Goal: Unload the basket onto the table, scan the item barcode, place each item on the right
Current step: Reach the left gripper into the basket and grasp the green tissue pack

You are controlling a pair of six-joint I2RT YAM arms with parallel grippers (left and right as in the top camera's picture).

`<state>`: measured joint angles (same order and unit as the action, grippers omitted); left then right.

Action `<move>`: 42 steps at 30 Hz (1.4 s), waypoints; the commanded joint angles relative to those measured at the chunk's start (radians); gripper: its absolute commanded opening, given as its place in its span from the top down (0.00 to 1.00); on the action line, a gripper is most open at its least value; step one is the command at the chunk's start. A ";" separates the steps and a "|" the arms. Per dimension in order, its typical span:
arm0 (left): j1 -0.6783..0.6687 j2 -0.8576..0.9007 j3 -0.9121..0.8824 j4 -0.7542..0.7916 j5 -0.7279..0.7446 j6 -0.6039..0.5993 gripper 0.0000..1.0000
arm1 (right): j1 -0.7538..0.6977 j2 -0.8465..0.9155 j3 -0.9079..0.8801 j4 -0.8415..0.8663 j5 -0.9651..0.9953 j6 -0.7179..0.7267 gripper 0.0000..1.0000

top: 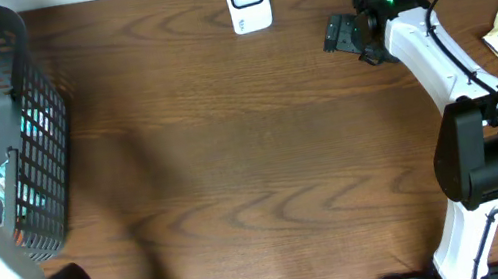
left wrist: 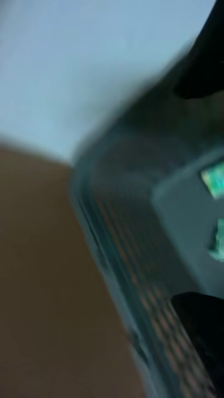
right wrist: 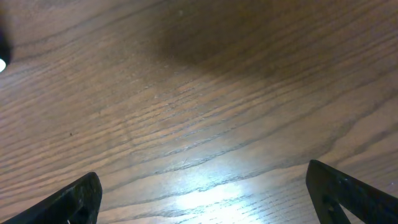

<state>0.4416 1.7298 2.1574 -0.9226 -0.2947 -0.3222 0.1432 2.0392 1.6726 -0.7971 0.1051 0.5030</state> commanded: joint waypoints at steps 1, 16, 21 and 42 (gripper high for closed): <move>0.098 0.068 -0.013 -0.074 0.029 -0.131 0.02 | -0.004 0.008 -0.007 -0.004 0.005 -0.011 0.01; 0.136 0.389 -0.014 -0.268 0.198 0.034 0.11 | -0.002 0.008 -0.007 -0.004 0.005 -0.011 0.01; 0.128 0.489 -0.014 -0.327 0.198 0.033 0.17 | -0.002 0.008 -0.007 -0.004 0.005 -0.011 0.01; 0.126 0.594 -0.144 -0.384 0.174 -0.080 0.20 | 0.000 0.008 -0.007 -0.004 0.005 -0.011 0.01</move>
<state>0.5720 2.3154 2.0426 -1.3159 -0.1043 -0.3744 0.1432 2.0392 1.6726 -0.7971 0.1051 0.5030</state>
